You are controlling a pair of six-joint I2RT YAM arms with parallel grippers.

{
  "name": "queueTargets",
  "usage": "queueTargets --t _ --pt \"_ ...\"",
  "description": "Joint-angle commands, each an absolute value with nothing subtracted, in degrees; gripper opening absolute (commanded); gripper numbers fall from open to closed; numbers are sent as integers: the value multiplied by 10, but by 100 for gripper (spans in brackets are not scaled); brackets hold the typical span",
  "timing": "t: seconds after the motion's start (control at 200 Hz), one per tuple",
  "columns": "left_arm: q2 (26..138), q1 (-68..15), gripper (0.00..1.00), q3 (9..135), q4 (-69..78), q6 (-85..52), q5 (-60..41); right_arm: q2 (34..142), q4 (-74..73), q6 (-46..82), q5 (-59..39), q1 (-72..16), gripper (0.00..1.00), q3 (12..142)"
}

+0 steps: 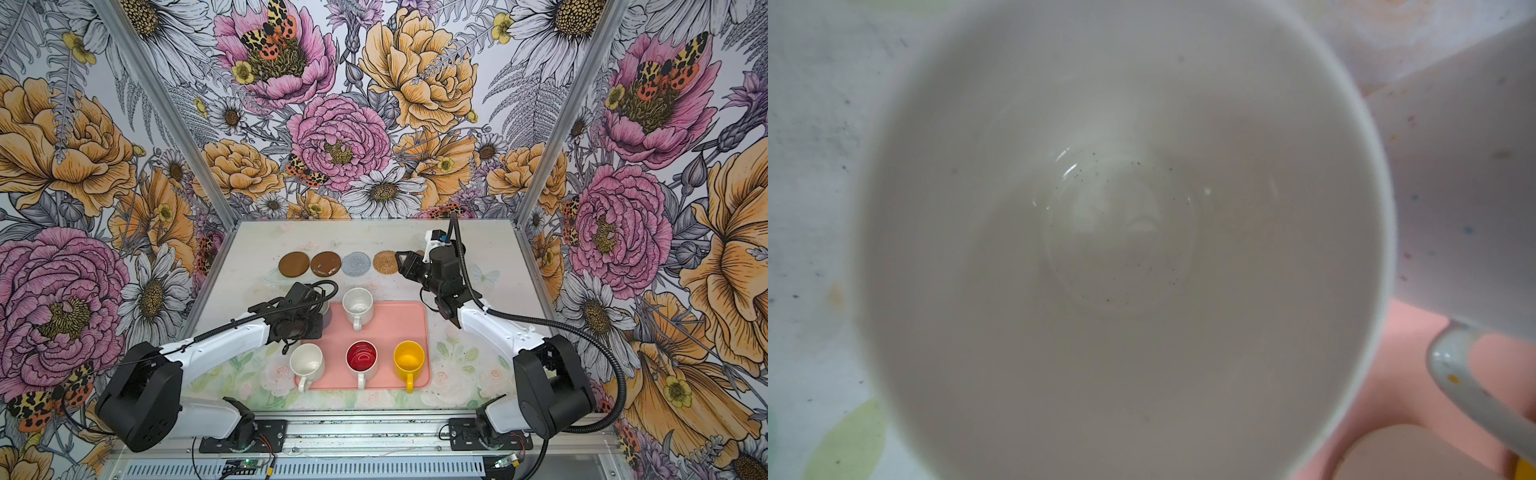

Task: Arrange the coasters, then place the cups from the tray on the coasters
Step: 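Close the left gripper on the lilac mug's rim and lift it off the tray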

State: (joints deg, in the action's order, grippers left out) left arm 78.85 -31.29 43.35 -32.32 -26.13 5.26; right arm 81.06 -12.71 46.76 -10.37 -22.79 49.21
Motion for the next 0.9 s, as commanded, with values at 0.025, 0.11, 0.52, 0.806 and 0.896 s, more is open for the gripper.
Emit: queueTargets --t 0.025,0.11,0.52,0.806,0.896 --pt "797 -315 19 426 -295 -262 69 819 -144 471 -110 -224 56 498" --pt "797 -315 6 427 -295 -263 71 819 -145 471 -111 -223 56 498" --pt "722 -317 0 435 -293 -278 113 825 -149 473 -118 -222 56 499" --pt "681 -298 0 461 -293 -263 146 829 -154 473 -125 -222 54 501" --pt "695 -279 0 476 -293 -253 138 829 -154 473 -127 -222 54 501"
